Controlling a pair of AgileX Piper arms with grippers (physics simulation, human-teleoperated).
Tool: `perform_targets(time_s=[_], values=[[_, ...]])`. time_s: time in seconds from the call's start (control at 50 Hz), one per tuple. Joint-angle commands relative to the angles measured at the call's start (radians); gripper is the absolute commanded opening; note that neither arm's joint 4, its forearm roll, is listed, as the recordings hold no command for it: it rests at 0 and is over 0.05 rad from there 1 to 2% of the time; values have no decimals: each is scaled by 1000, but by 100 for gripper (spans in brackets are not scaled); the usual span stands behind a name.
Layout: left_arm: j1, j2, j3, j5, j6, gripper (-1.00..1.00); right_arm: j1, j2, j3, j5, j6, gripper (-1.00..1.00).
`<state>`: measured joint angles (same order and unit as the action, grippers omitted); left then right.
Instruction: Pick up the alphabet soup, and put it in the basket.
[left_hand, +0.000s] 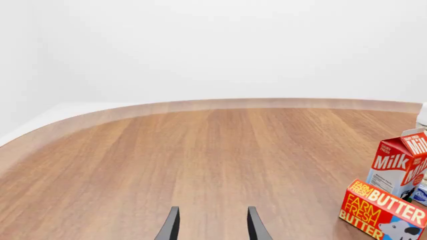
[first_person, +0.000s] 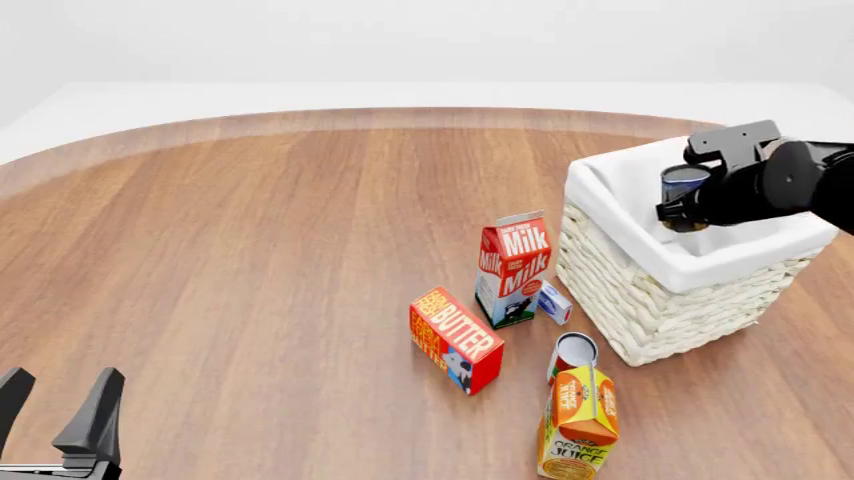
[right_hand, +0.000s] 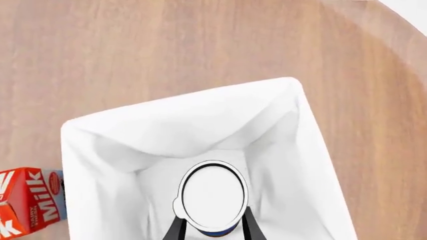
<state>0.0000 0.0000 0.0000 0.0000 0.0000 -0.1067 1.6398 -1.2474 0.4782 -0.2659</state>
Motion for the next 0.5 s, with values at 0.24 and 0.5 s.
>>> perform_targets(time_s=[0.24,0.5], values=[[0,0,0,0,0,100,3,33,8,-9,13,-100],[0,0,0,0,0,100,3,42,8,-5,13,-100]])
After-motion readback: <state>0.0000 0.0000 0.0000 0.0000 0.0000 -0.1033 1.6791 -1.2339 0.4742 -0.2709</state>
